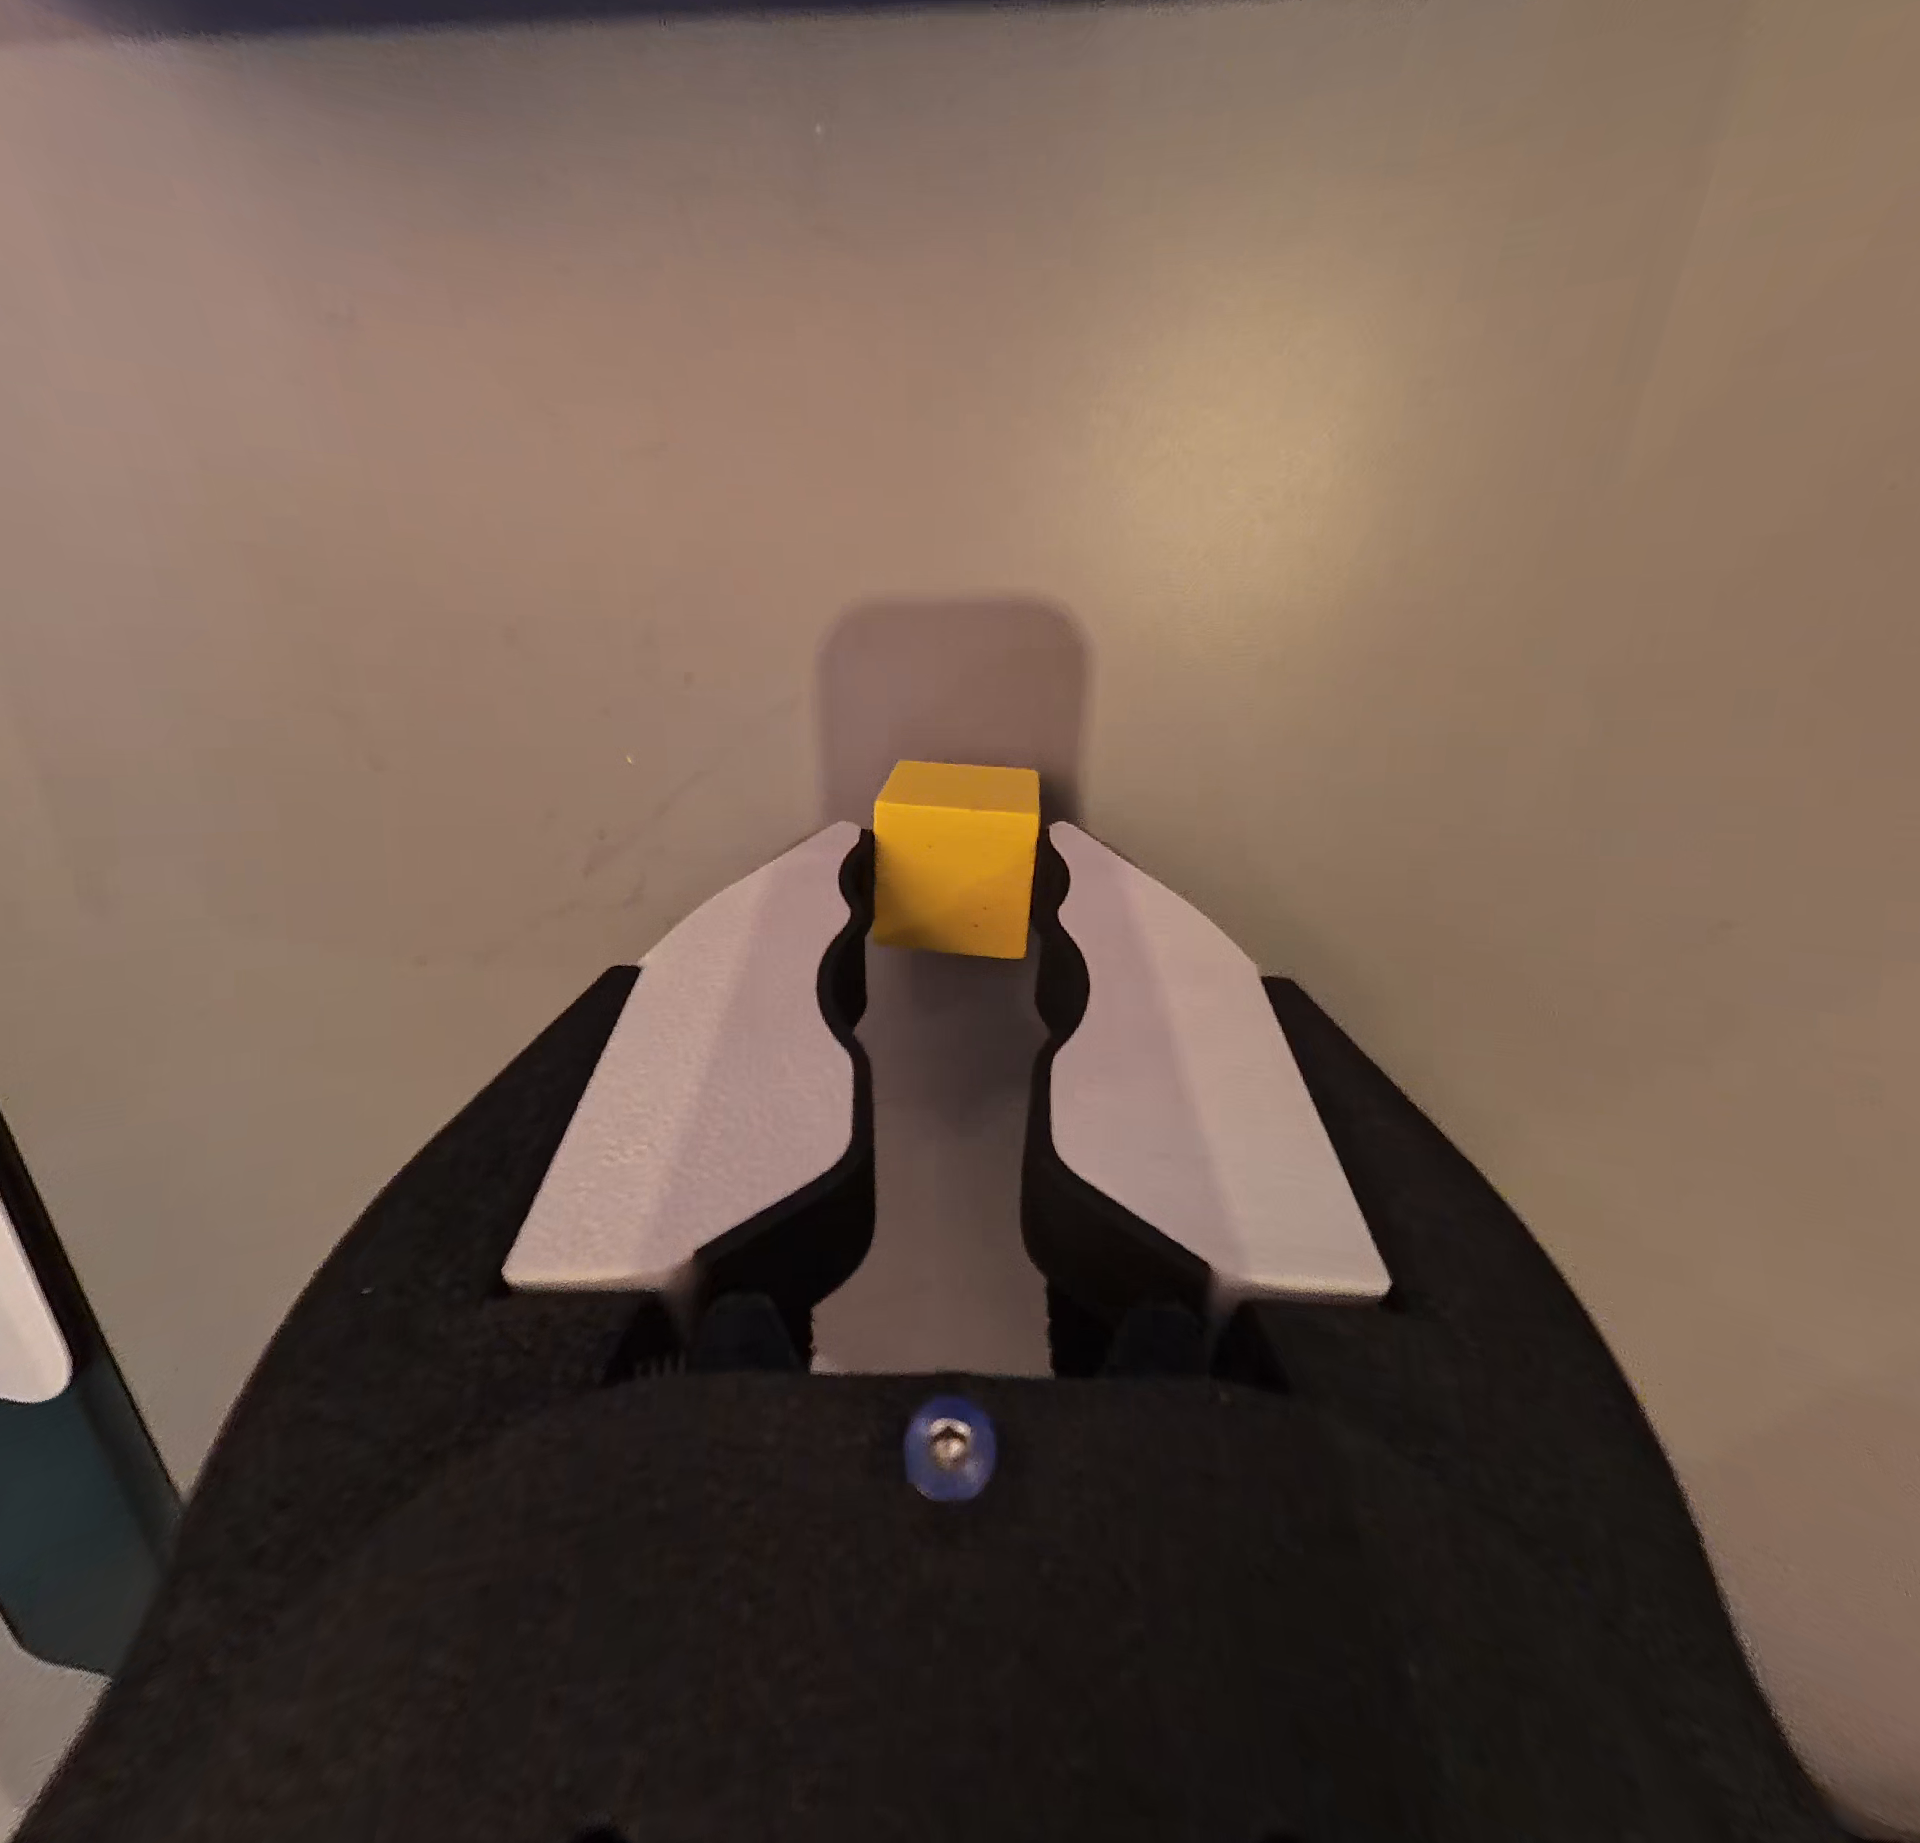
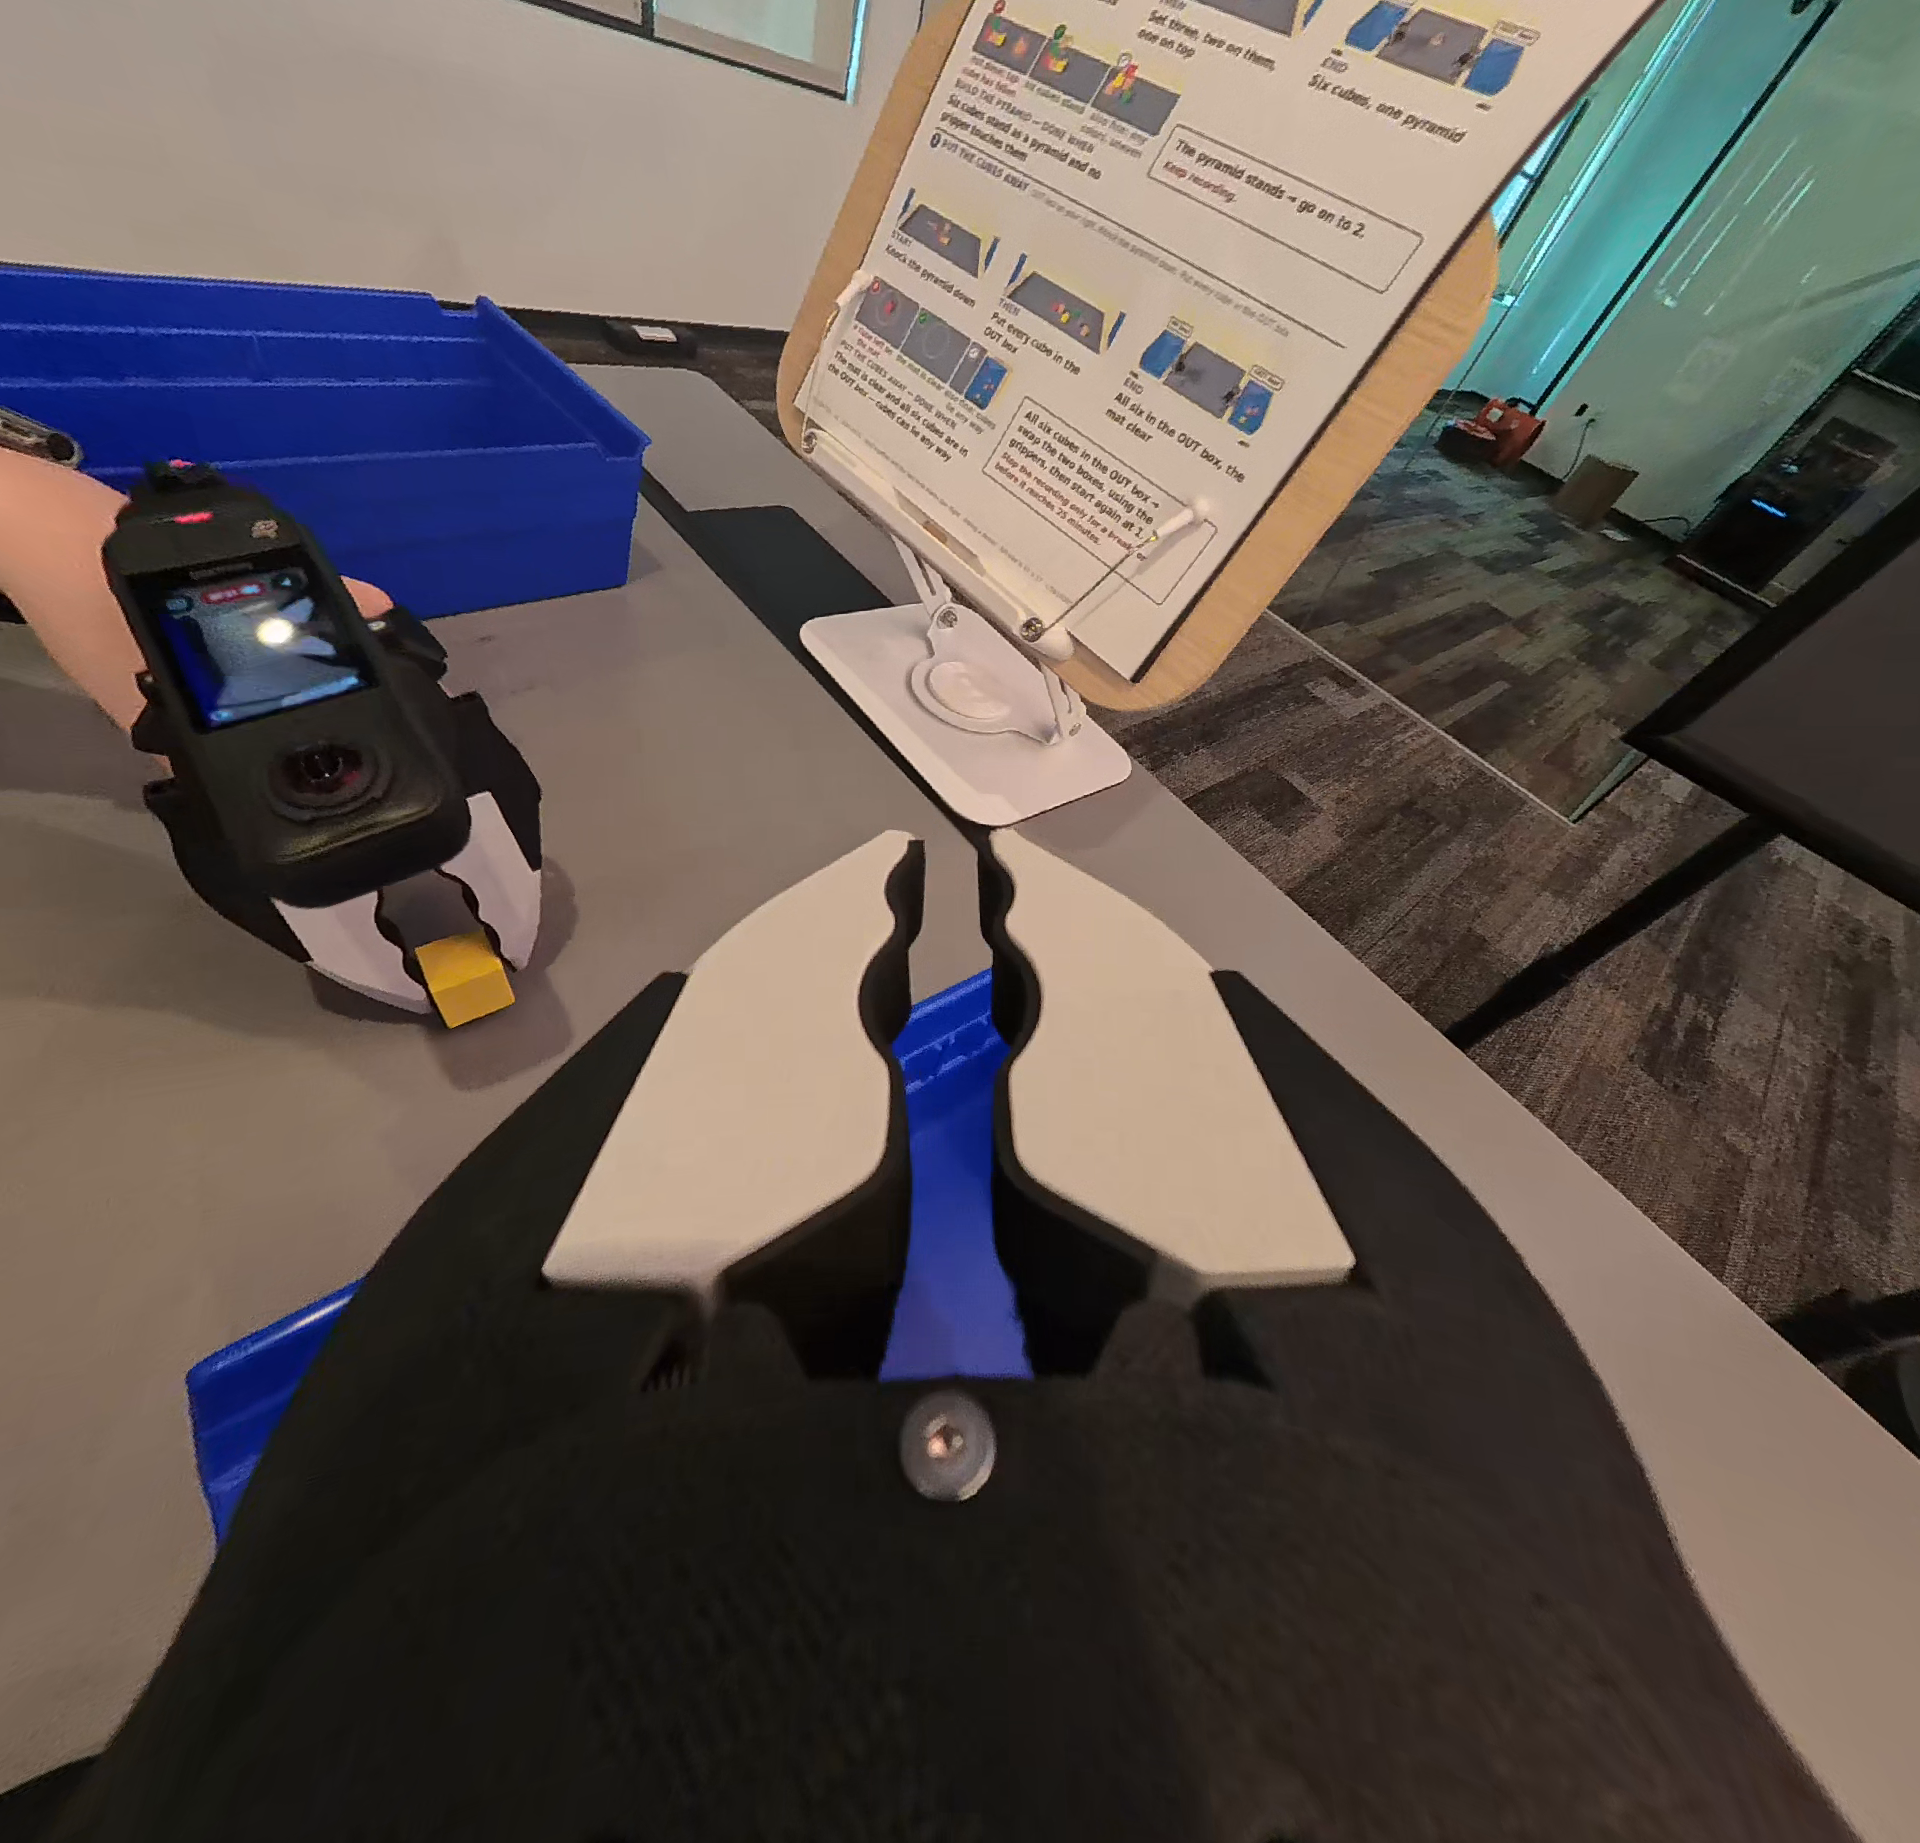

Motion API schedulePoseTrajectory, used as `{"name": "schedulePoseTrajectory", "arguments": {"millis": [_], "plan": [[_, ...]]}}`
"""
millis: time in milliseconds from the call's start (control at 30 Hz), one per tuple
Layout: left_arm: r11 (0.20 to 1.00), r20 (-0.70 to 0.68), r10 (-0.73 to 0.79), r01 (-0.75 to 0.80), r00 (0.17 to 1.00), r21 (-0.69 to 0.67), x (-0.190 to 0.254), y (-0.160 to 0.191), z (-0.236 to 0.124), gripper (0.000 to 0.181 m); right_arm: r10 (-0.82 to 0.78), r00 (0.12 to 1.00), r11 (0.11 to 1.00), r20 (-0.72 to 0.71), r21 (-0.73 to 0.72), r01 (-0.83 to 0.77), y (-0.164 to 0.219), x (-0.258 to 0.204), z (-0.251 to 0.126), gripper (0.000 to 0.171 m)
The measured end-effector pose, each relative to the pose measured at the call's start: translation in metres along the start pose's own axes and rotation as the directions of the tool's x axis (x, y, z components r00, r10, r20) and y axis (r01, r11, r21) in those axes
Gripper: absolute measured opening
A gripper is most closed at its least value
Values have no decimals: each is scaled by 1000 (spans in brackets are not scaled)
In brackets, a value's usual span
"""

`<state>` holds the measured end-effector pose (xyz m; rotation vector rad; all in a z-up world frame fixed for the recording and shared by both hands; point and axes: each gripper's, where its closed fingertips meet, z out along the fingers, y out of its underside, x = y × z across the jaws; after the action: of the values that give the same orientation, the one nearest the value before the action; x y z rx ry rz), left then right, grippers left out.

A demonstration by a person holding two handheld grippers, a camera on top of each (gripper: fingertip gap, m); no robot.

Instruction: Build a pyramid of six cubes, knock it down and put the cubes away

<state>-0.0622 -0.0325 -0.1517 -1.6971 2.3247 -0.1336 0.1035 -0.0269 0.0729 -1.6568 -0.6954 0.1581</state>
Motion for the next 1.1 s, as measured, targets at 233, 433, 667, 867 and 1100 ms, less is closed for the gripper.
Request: {"name": "schedulePoseTrajectory", "arguments": {"millis": [233,433,667,867,1100], "plan": [[1000,-20,9,-9,1000,-13,1,-1,4,29,24,998,1000,51,-11,-24,5,-7,5,10],[998,24,-27,26,999,65,-3,-6,-21,36,21,998,1000,57,1,-21,3,-7,1,10],[926,383,-266,123,885,357,-45,57,-183,35,51,996,997,76,54,-55,-2,-3,-10,10],[711,349,-702,637,621,297,-55,244,-229,34,73,993,992,92,99,-82,-10,-2,-16,10],[704,290,-674,710,679,-29,-2,344,-152,42,69,990,995,120,68,-78,-4,-8,-8,11]]}}
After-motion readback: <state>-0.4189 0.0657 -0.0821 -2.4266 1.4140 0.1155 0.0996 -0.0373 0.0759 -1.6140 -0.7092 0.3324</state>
